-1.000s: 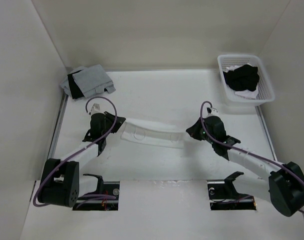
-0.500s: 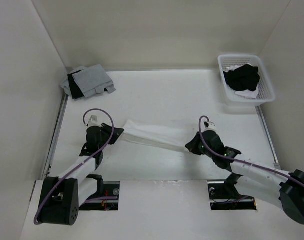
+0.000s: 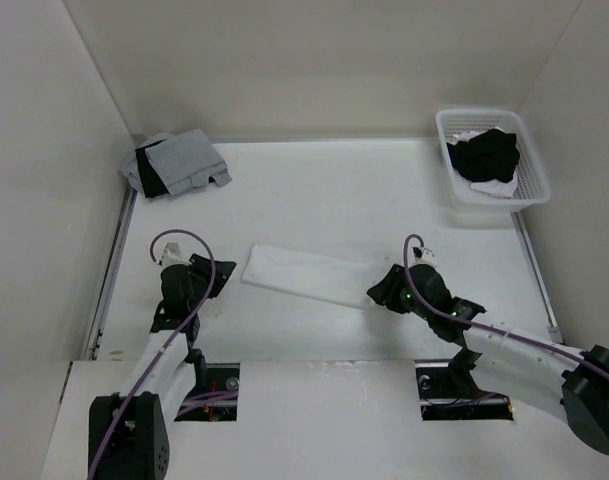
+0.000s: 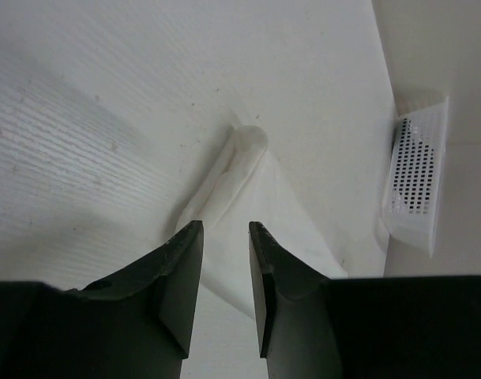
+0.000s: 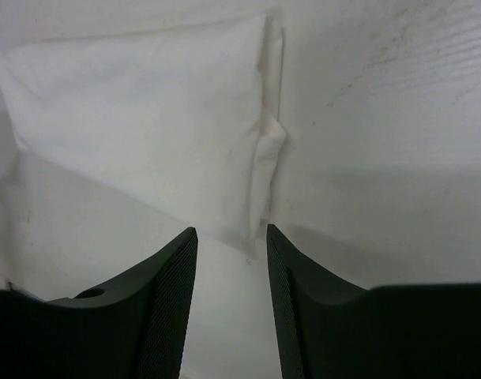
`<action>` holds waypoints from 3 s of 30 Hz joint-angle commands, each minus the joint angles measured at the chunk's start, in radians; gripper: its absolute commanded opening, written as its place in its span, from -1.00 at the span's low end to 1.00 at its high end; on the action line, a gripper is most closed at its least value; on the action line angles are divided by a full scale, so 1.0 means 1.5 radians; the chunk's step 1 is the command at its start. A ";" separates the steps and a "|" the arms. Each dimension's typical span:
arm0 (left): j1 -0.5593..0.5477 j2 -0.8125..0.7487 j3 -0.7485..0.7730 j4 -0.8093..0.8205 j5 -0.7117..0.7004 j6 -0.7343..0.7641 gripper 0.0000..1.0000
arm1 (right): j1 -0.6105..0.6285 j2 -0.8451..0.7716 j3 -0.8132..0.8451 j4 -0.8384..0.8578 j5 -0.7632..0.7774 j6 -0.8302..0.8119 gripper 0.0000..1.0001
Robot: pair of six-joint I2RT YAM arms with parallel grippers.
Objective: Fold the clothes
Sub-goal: Fold the tank top
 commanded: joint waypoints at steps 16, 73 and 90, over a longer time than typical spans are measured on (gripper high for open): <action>-0.214 0.020 0.071 0.037 -0.122 0.019 -0.46 | -0.094 0.186 -0.023 0.253 -0.046 0.060 -1.00; -0.456 0.162 0.159 0.147 -0.176 0.030 -0.49 | 0.078 0.454 0.450 0.108 -0.085 -0.118 -1.00; -0.440 0.344 0.113 0.212 -0.198 0.025 -0.52 | 0.000 0.710 0.557 0.290 -0.216 -0.056 -1.00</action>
